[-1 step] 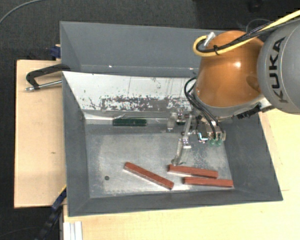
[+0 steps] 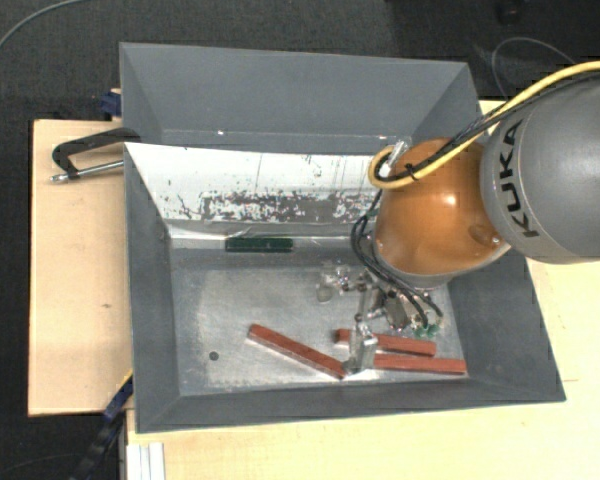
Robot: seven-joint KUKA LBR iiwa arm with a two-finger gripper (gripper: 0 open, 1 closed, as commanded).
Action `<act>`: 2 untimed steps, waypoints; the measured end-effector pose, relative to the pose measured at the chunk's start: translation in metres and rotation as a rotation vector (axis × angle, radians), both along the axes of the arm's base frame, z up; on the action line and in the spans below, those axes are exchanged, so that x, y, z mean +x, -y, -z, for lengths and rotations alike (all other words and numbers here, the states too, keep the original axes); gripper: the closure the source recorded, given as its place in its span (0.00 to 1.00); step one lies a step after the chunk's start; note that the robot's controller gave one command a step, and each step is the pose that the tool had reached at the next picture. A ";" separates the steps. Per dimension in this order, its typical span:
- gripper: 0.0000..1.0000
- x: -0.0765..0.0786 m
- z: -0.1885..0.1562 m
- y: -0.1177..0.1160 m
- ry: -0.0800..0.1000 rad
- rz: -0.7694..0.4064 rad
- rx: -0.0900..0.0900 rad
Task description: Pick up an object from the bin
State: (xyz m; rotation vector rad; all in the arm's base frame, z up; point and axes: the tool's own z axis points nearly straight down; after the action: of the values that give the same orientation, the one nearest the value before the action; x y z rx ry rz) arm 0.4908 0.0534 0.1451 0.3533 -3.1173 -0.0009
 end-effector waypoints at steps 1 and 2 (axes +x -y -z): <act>0.00 0.005 0.078 -0.077 0.001 -0.147 0.004; 1.00 0.007 0.075 -0.073 0.005 -0.140 0.002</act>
Offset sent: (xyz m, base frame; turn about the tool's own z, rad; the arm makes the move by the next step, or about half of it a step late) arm 0.0067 0.0718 -0.0751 -0.1401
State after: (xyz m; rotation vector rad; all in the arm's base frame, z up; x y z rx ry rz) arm 0.4980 0.1264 0.0705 0.5711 -3.0902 -0.0027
